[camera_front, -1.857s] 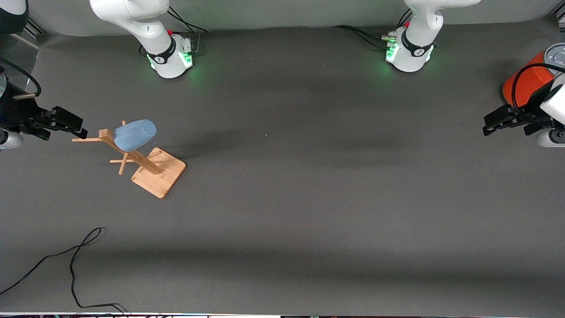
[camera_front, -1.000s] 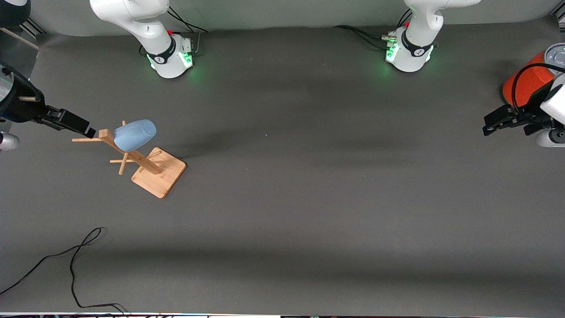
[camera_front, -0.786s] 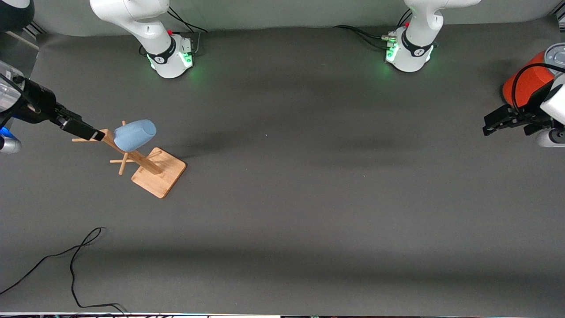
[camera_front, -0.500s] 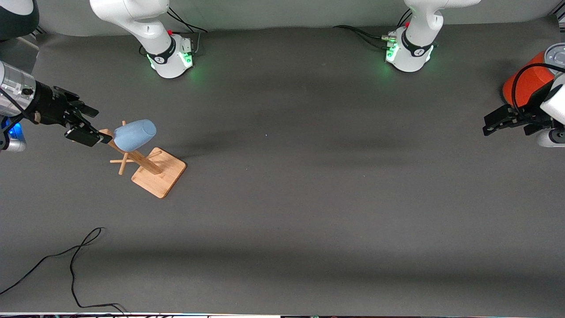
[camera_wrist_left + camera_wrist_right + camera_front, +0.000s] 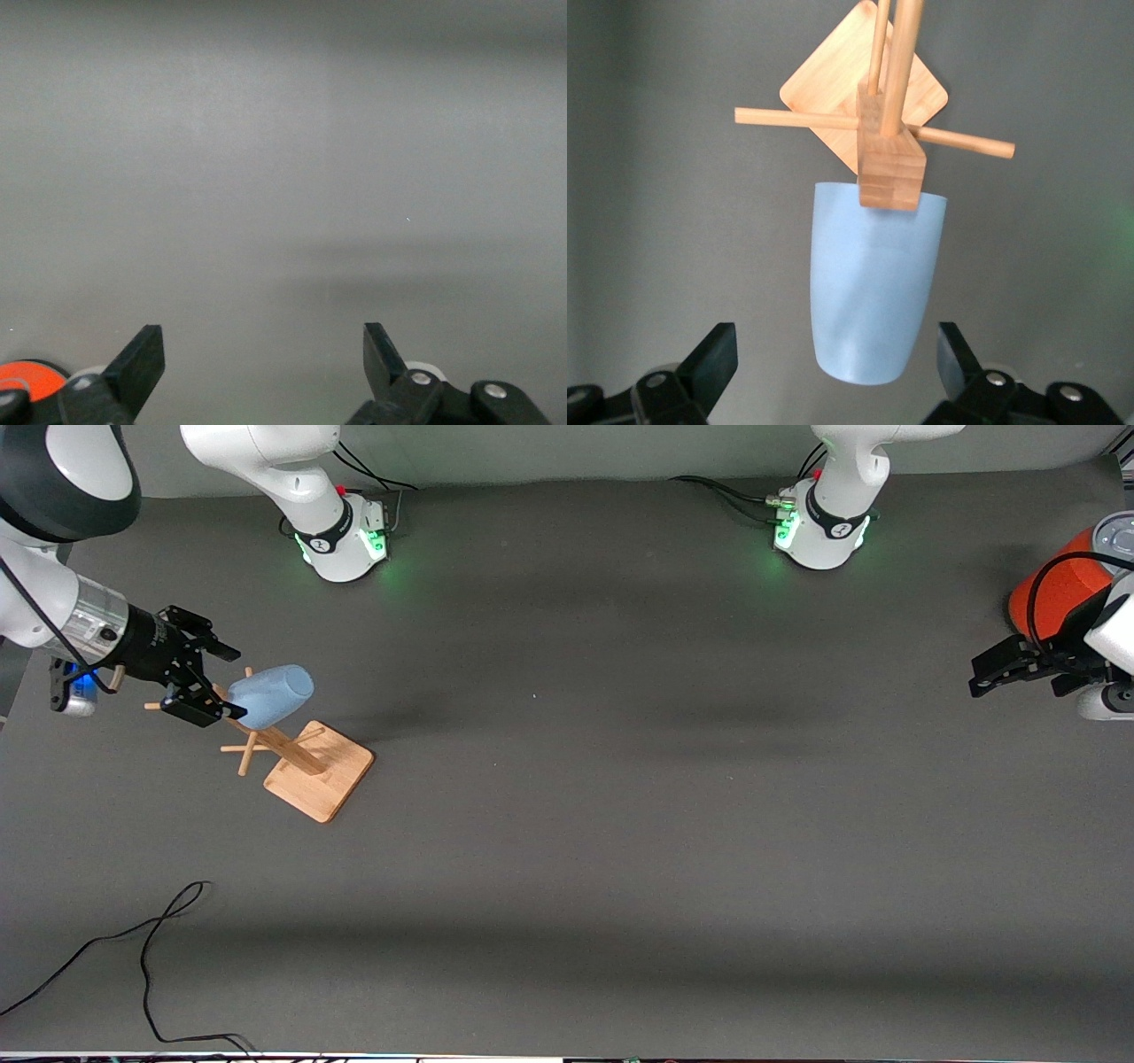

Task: Rotate and upright cup with both arms
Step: 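Close the right gripper around the blue cup's base on the peg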

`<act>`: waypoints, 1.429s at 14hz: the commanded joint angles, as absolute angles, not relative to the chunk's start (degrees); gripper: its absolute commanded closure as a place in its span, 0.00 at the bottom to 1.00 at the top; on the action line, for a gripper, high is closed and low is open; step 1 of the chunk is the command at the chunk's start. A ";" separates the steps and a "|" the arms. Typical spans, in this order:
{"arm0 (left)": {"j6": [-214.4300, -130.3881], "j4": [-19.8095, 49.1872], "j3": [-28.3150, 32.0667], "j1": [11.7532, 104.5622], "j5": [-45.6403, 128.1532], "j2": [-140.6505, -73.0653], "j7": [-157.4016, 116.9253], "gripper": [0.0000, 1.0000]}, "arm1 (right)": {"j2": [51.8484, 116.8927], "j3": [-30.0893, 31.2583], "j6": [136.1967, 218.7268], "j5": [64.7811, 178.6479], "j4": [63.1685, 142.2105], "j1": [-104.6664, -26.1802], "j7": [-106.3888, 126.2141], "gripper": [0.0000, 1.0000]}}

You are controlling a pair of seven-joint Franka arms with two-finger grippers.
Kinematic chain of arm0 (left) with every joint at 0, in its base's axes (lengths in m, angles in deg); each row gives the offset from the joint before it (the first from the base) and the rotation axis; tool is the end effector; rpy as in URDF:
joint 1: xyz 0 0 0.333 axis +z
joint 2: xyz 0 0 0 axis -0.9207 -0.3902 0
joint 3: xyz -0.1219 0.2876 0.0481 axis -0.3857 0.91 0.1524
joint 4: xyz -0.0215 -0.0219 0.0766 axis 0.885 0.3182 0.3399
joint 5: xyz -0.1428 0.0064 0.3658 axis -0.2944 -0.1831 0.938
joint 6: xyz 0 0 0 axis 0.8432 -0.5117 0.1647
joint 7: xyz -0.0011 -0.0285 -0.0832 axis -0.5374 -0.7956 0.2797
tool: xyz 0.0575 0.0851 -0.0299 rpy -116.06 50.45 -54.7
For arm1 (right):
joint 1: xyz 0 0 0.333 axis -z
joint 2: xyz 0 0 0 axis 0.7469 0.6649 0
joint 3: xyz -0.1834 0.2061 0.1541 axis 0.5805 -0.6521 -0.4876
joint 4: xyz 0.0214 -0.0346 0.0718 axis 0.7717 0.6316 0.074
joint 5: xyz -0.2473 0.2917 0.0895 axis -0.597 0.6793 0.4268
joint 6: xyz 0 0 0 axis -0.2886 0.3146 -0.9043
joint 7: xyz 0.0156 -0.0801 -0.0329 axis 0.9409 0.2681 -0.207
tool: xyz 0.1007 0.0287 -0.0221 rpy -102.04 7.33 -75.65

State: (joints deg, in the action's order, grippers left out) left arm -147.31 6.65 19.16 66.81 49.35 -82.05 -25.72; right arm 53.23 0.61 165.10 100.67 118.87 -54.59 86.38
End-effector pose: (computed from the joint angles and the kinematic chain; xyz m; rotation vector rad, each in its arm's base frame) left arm 0.5608 -0.0131 0.6071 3.1258 -0.0046 -0.0143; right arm 0.5116 0.0284 0.5111 -2.3373 1.7860 0.3362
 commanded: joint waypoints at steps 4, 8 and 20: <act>-146.83 5.59 19.59 66.33 49.19 -82.47 -26.43 0.00 | 51.67 0.23 173.90 105.24 126.45 -54.39 87.81 0.00; -146.83 5.59 19.59 66.33 49.19 -82.47 -26.43 0.00 | 52.73 0.32 173.81 105.61 127.76 -54.30 86.93 0.00; -146.74 5.59 19.59 66.33 49.19 -82.47 -26.42 0.00 | 53.08 0.67 174.26 108.77 129.09 -54.21 81.30 0.14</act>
